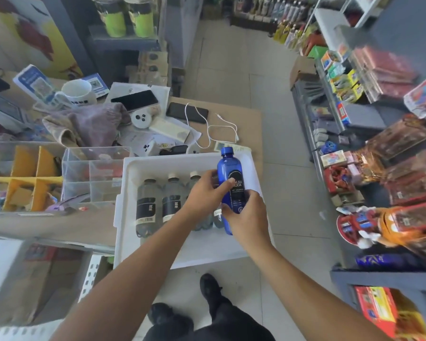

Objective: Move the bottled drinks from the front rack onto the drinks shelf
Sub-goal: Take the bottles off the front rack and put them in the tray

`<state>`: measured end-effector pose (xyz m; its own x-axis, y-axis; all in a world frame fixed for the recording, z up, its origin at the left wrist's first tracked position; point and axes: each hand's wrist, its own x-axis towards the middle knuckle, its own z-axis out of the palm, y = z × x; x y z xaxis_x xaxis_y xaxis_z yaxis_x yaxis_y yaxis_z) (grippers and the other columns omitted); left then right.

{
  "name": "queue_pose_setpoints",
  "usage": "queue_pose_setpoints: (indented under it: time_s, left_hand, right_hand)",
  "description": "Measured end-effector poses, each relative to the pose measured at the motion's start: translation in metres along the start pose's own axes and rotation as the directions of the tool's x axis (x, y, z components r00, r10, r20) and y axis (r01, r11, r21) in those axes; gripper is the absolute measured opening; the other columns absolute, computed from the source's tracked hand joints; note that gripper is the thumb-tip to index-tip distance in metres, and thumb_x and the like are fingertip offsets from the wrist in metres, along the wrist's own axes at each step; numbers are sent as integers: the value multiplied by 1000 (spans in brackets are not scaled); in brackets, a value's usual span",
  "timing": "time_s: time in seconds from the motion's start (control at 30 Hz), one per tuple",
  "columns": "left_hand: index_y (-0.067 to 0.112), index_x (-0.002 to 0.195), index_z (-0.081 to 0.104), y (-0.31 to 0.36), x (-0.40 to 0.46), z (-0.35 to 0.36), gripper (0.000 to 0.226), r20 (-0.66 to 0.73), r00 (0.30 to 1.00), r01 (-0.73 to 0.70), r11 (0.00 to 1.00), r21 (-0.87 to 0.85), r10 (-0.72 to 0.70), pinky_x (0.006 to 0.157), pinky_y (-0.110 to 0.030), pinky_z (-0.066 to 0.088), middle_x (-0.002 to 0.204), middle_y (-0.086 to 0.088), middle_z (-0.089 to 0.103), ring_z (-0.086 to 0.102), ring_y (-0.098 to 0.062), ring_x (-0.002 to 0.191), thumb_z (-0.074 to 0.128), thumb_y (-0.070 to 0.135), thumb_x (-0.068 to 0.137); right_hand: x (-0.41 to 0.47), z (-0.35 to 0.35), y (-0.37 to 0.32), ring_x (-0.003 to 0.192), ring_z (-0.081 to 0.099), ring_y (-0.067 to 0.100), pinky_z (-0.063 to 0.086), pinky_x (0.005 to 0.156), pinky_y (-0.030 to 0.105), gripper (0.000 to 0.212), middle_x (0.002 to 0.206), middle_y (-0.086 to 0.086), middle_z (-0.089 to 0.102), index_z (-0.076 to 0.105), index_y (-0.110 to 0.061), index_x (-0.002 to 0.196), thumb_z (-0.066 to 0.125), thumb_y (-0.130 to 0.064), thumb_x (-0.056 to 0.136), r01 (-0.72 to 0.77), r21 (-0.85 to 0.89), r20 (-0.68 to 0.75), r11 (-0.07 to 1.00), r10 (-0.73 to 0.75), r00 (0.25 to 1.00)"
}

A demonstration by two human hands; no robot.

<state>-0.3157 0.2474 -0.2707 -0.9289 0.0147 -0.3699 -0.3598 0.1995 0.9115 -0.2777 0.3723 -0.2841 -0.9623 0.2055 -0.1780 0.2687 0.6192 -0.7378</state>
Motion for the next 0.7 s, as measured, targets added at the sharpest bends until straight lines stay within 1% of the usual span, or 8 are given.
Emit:
queue_pose_setpoints:
  time_s: [0.07, 0.13, 0.23, 0.33, 0.47, 0.53, 0.63, 0.7]
  left_hand:
    - [16, 136, 45, -7, 2, -6, 54, -24, 999, -24, 960, 277, 31, 94, -37, 50, 124, 1, 63, 62, -17, 110, 59, 45, 92]
    - [16, 133, 49, -18, -1, -16, 46, -38, 995, -59, 848, 526, 93, 91, -37, 49, 126, -3, 61, 60, -22, 112, 55, 41, 95]
    - [16, 122, 55, -35, -8, -29, 33, 2, 990, -101, 687, 720, 144, 84, -39, 51, 121, -6, 62, 59, -27, 108, 51, 35, 96]
    - [15, 119, 55, -44, -12, -35, 30, 28, 990, -111, 636, 763, 139, 83, -41, 52, 116, -7, 63, 60, -28, 104, 49, 34, 97]
    - [15, 119, 56, -44, -14, -33, 29, 40, 983, -146, 638, 756, 177, 79, -37, 51, 111, -6, 64, 61, -26, 97, 48, 33, 98]
    - [16, 120, 56, -41, -15, -32, 30, 41, 980, -160, 645, 748, 196, 80, -38, 52, 112, -5, 64, 61, -25, 98, 49, 34, 98]
    - [17, 122, 56, -40, -17, -33, 31, 35, 977, -163, 640, 751, 208, 81, -40, 53, 115, -4, 64, 61, -26, 102, 48, 35, 98]
    - [18, 126, 55, -41, -19, -35, 33, 39, 977, -162, 619, 769, 208, 81, -39, 53, 118, -3, 63, 60, -25, 106, 47, 35, 98]
  right_hand:
    - [8, 11, 11, 96, 57, 26, 49, 77, 34, 43, 99, 3, 60, 56, -11, 103, 78, -36, 76, -7, -110, -31, 994, 4, 999]
    - [14, 19, 17, 105, 52, 31, 43, 86, 34, 47, 108, 11, 59, 54, -5, 111, 74, -37, 82, -10, -233, -29, 972, 3, 1000]
    - [18, 27, 16, 115, 45, 34, 36, 93, 32, 53, 120, 17, 54, 49, 1, 123, 69, -34, 88, -16, -341, -65, 940, -6, 998]
    - [19, 37, 20, 109, 52, 34, 44, 91, 35, 60, 116, 19, 56, 52, 4, 123, 78, -31, 82, 15, -491, -106, 871, -76, 991]
    - [17, 45, 29, 100, 59, 32, 50, 87, 35, 72, 111, 19, 59, 53, 9, 127, 85, -23, 71, 6, -635, -108, 772, -96, 990]
    - [14, 47, 33, 107, 57, 35, 48, 95, 38, 75, 119, 24, 57, 47, 12, 132, 82, -20, 74, 44, -689, -76, 724, -132, 988]
    - [11, 49, 39, 134, 41, 42, 33, 114, 45, 73, 145, 29, 41, 36, 11, 143, 70, -15, 84, 138, -786, 35, 603, -179, 983]
    - [12, 49, 39, 136, 40, 44, 33, 115, 46, 72, 148, 28, 40, 40, 9, 142, 70, -8, 79, 167, -814, 69, 556, -192, 979]
